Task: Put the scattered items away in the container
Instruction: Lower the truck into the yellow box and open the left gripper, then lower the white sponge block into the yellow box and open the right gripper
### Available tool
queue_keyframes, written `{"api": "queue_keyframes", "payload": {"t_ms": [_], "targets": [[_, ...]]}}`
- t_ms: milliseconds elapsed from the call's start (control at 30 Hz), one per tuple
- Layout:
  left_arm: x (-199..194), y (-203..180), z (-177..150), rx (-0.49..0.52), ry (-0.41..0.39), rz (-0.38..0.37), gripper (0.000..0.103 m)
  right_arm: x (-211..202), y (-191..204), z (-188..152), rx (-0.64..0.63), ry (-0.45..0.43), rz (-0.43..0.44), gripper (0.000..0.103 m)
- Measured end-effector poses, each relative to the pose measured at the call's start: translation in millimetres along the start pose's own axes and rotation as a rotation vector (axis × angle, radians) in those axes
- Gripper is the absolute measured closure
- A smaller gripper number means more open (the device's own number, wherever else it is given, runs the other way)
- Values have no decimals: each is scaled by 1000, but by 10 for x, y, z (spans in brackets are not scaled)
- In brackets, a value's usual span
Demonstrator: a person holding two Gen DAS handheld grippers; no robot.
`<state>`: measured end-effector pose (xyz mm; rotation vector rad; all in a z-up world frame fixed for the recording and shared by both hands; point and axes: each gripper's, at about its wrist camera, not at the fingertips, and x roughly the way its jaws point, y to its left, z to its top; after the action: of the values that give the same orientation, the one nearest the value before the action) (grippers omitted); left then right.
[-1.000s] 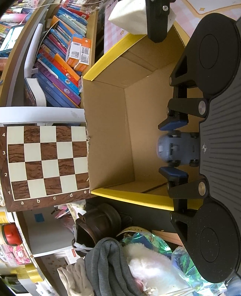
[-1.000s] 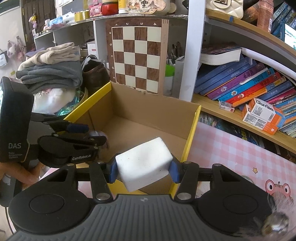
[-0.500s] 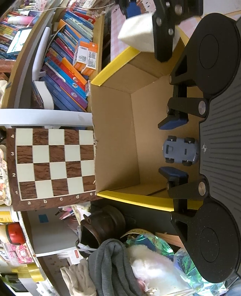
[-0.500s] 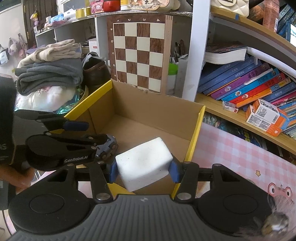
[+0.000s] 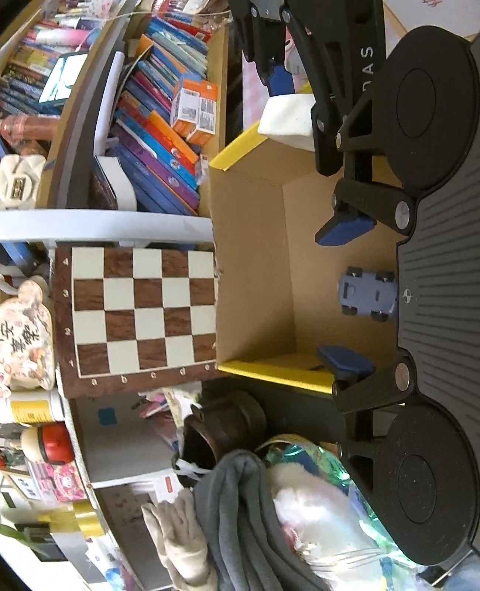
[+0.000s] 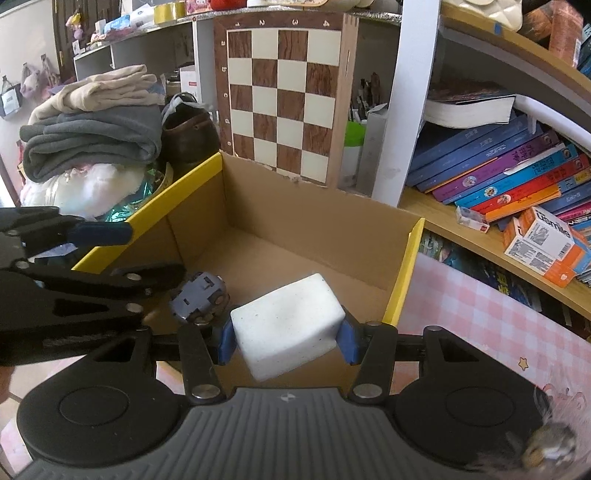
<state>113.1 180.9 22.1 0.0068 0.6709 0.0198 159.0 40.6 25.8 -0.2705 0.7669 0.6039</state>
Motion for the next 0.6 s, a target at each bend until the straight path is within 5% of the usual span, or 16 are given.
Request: {"api": "queue_keyframes", "payload": {"t_ms": [600], "targets": [[-70,20,38,-20,-5,-2,33,509,48,82,-68,132,66,52]]}}
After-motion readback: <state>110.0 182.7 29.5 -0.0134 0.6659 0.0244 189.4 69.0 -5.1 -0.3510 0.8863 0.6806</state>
